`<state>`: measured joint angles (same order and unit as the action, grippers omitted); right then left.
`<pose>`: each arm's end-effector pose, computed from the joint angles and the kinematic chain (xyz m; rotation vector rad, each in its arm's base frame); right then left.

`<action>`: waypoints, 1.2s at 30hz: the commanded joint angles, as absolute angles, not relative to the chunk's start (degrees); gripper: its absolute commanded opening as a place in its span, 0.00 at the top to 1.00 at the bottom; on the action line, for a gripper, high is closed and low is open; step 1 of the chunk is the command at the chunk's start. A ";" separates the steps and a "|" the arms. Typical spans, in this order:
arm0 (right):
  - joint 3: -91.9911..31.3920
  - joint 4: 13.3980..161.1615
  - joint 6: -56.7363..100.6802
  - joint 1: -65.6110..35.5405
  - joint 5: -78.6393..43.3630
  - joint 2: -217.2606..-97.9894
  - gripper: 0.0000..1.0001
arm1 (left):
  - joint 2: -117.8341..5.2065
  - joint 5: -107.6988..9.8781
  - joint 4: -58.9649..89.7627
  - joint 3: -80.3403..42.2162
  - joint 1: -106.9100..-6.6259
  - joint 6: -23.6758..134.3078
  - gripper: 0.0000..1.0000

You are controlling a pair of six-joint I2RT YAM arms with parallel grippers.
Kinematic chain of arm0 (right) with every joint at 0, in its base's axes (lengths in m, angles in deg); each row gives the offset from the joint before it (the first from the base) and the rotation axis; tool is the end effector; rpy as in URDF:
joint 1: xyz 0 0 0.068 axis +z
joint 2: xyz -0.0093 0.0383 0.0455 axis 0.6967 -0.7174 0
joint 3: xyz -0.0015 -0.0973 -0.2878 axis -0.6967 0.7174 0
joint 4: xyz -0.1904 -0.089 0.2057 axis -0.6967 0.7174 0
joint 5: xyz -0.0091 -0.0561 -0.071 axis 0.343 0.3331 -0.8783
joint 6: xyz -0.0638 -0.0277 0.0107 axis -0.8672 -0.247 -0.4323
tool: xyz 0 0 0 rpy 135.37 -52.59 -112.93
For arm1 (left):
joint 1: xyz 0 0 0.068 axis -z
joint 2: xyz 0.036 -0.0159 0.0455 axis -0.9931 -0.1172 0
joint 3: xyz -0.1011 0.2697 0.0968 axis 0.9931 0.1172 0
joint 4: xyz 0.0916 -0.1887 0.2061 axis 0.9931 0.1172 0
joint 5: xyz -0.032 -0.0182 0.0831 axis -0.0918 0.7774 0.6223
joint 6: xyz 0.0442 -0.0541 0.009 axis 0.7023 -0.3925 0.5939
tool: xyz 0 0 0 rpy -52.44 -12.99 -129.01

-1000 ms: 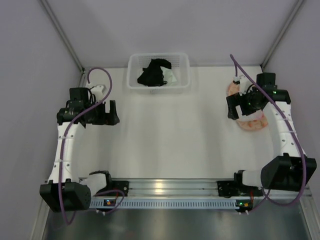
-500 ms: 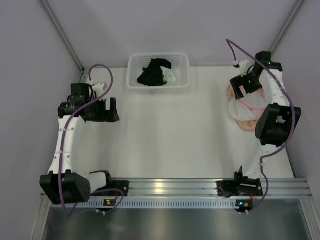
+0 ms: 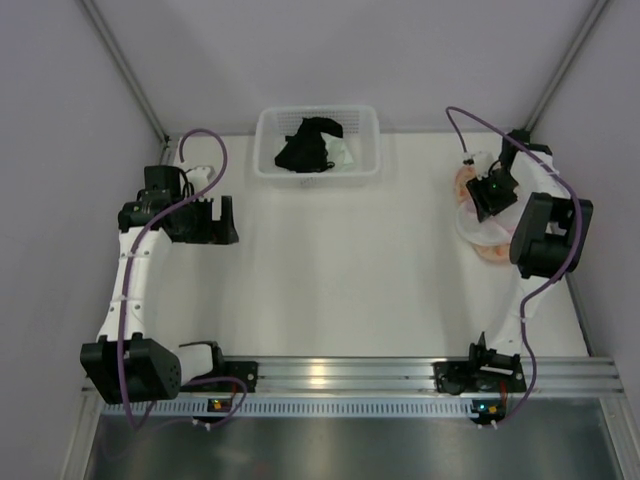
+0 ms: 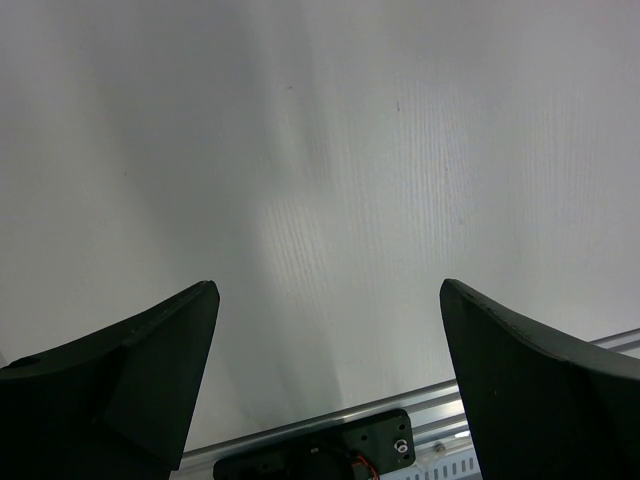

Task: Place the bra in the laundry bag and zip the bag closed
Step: Pick up the laundry bag.

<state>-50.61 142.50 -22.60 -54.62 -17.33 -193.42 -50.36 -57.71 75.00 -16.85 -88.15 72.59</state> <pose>0.4601 -0.0767 0.2061 -0.7008 2.7873 0.0460 0.2659 0.0058 0.3449 0.1303 2.5252 -0.3084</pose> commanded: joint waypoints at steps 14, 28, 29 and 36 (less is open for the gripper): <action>-58.98 151.71 -21.15 -56.73 -6.92 -176.84 1.00 | -49.37 -57.09 75.42 -18.96 -88.01 72.17 0.02; -43.28 141.11 4.49 -32.67 2.06 -162.42 1.00 | -48.50 -55.51 75.33 -19.32 -88.01 70.59 0.02; -41.35 137.09 6.00 -30.73 1.79 -161.89 1.00 | -48.41 -55.15 75.33 -19.23 -88.01 70.59 0.02; -34.65 126.09 12.77 -16.06 0.74 -167.68 1.00 | -45.95 -54.62 75.60 -17.12 -88.01 70.59 0.02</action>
